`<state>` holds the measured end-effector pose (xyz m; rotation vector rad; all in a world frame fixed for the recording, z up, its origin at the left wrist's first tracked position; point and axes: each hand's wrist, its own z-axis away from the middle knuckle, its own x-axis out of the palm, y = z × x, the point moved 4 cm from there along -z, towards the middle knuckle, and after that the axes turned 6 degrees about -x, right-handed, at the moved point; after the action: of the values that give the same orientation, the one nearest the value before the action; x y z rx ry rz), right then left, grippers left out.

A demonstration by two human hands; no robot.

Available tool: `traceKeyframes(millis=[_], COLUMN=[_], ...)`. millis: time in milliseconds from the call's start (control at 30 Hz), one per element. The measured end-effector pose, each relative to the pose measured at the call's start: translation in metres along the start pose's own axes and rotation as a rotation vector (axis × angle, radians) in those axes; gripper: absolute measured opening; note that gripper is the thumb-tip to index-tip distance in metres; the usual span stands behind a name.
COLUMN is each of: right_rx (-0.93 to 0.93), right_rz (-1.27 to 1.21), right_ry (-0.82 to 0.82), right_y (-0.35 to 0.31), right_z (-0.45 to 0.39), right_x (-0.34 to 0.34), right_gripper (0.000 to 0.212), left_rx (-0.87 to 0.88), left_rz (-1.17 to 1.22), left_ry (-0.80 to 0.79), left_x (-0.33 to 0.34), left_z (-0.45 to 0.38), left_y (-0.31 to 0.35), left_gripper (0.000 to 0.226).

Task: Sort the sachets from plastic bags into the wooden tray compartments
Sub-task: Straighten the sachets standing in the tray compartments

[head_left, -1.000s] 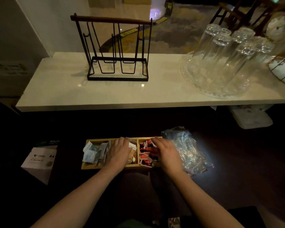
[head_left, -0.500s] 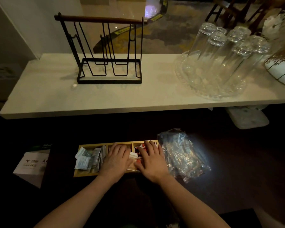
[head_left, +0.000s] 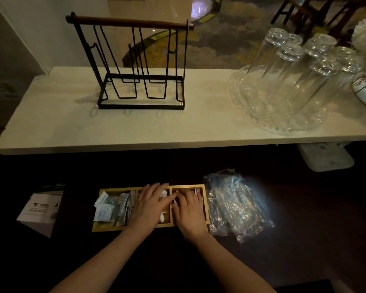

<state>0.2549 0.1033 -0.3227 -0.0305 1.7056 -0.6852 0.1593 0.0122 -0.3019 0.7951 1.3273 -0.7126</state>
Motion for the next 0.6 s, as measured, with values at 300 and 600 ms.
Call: traceKeyframes(millis=[300,600], right_rx=[-0.131,-0.212], right_rz=[0.006,0.116], right_ry=[0.029,-0.105], right_y=[0.014,-0.002], right_z=[0.002,-0.007], right_x=[-0.023,-0.009], right_gripper=[0.028,0.037], left_rx=[0.162,0.091], left_rz=[-0.133,-0.129], left_ry=[0.054,0.043], left_x=[0.008,0.008], left_z=[0.007,0.002], left_y=[-0.001,0.008], left_gripper=[0.037,0.037])
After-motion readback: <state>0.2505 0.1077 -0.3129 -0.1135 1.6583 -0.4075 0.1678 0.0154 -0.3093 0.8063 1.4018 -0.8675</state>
